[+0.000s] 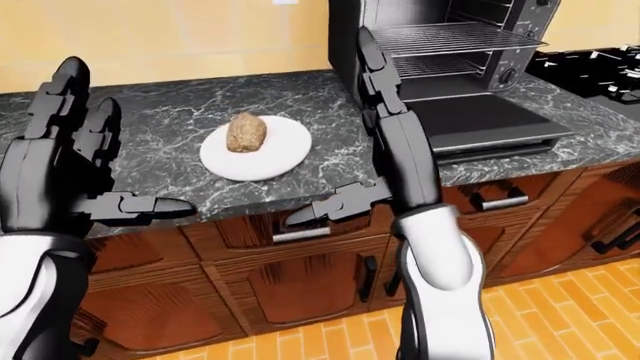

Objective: Place the bread on the top rack of the toaster oven.

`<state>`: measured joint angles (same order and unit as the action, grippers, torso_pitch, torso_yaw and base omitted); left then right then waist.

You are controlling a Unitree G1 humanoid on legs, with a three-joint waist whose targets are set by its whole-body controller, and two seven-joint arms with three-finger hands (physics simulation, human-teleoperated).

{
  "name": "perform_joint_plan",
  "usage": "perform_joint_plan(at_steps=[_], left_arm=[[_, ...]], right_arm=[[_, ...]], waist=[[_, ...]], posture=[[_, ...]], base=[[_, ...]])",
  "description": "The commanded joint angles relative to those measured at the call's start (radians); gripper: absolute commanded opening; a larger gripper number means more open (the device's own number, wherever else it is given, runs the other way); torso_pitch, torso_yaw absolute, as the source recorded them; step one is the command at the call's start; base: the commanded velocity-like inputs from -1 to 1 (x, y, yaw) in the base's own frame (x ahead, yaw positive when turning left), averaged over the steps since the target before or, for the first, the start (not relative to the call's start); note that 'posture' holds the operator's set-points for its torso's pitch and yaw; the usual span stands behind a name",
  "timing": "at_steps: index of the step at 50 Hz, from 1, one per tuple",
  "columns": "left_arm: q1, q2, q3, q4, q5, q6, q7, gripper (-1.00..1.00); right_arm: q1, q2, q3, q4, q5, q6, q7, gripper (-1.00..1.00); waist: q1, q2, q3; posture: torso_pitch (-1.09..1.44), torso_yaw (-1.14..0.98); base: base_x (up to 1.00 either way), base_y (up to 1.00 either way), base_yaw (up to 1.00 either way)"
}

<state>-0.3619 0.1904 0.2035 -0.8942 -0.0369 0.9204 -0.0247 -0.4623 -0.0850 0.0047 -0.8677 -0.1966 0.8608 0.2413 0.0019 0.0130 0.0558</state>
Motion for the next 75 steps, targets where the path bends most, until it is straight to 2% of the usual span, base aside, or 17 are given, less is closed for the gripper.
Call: perform_joint_plan(at_steps=[1,6,9,10,17,20,21,26,31,34,35,42,49,57,63,66,75], left_arm=[[-0.027,0.007,-0.001,-0.024,-0.002,-0.016,-0.001,1.00],[-0.037,0.007,-0.004,-0.024,-0.003,-0.008,0.000,1.00],[-0.034,0.005,-0.013,-0.021,0.004,-0.015,0.000,1.00],[-0.033,0.004,-0.012,-0.020,0.005,-0.017,0.000,1.00],[-0.026,0.004,-0.001,-0.024,0.004,-0.022,-0.004,1.00],[-0.018,0.003,0.000,-0.025,0.002,-0.027,-0.004,1.00],[-0.016,0.004,0.003,-0.026,0.001,-0.028,-0.005,1.00],[-0.011,0.003,0.001,-0.023,0.003,-0.035,-0.003,1.00],[-0.010,0.002,0.001,-0.021,0.005,-0.037,-0.003,1.00],[-0.017,0.005,0.004,-0.025,0.003,-0.027,-0.003,1.00],[-0.018,0.004,0.000,-0.024,0.003,-0.027,-0.002,1.00],[-0.034,0.007,-0.009,-0.023,0.006,-0.014,-0.002,1.00],[-0.023,0.004,-0.002,-0.028,0.007,-0.019,-0.008,1.00],[-0.010,0.001,0.000,-0.028,0.006,-0.031,-0.007,1.00],[-0.002,-0.003,-0.007,-0.018,0.013,-0.047,-0.006,1.00],[0.002,-0.005,-0.006,-0.018,0.015,-0.051,-0.008,1.00],[-0.012,-0.004,-0.011,-0.012,0.019,-0.044,-0.010,1.00]], right_arm=[[-0.024,-0.003,-0.011,-0.021,-0.001,-0.017,-0.005,1.00],[-0.031,-0.005,-0.016,-0.024,0.006,-0.013,-0.004,1.00],[-0.029,0.001,-0.027,-0.035,0.021,-0.006,-0.013,1.00],[-0.028,0.015,-0.043,-0.041,0.041,-0.004,-0.030,1.00],[-0.017,-0.007,-0.011,-0.050,0.085,-0.014,-0.039,1.00],[-0.016,-0.012,-0.003,-0.059,0.073,-0.021,-0.025,1.00],[-0.013,-0.023,0.008,-0.060,0.061,-0.034,-0.012,1.00],[-0.017,-0.003,0.007,-0.063,0.049,-0.043,0.007,1.00],[-0.017,0.001,0.014,-0.061,0.038,-0.050,0.016,1.00],[-0.023,-0.001,0.012,-0.065,0.033,-0.042,0.023,1.00],[-0.029,0.002,0.010,-0.064,0.034,-0.037,0.025,1.00],[-0.037,0.003,0.003,-0.063,0.046,-0.038,0.023,1.00],[-0.013,0.002,0.010,-0.059,0.047,-0.060,0.019,1.00],[-0.004,0.004,0.015,-0.039,0.023,-0.066,0.005,1.00],[0.009,0.009,0.025,-0.027,-0.004,-0.086,0.024,1.00],[0.012,0.013,0.027,-0.027,-0.014,-0.089,0.031,1.00],[0.014,0.021,0.015,-0.024,-0.011,-0.093,0.044,1.00]], waist=[[-0.002,0.006,-0.012],[0.013,-0.024,-0.018],[0.015,-0.090,-0.037],[0.003,-0.051,-0.008],[0.009,-0.040,-0.004],[-0.001,0.027,-0.035],[-0.002,-0.002,-0.021],[0.018,0.037,-0.044],[0.005,-0.014,-0.025],[-0.015,-0.114,-0.056],[-0.008,-0.053,-0.036],[0.006,-0.033,-0.032],[-0.008,0.083,-0.054],[0.003,-0.031,-0.029],[0.004,-0.006,-0.058],[0.000,0.005,-0.015],[-0.002,-0.014,-0.017]], posture=[[0.00,0.00],[0.00,0.00],[0.00,0.00],[0.00,0.00],[0.00,0.00],[0.00,0.00],[0.00,0.00],[0.00,0.00],[0.00,0.00],[0.00,0.00],[0.00,0.00],[0.00,0.00],[0.00,0.00],[0.00,0.00],[0.00,0.00],[0.00,0.00],[0.00,0.00]], base=[[0.41,0.13,0.00],[0.53,0.01,0.00],[0.55,0.00,0.00],[0.28,0.00,0.00],[0.00,0.00,0.00],[0.00,0.00,0.00],[0.00,0.00,0.00],[0.00,0.00,0.21],[0.00,0.00,0.28],[0.00,0.00,0.29],[0.00,0.00,0.31],[0.00,0.00,0.48],[0.00,0.00,0.56],[0.00,0.00,0.04],[0.02,0.00,0.00],[0.22,0.00,0.00],[0.23,0.00,0.00]])
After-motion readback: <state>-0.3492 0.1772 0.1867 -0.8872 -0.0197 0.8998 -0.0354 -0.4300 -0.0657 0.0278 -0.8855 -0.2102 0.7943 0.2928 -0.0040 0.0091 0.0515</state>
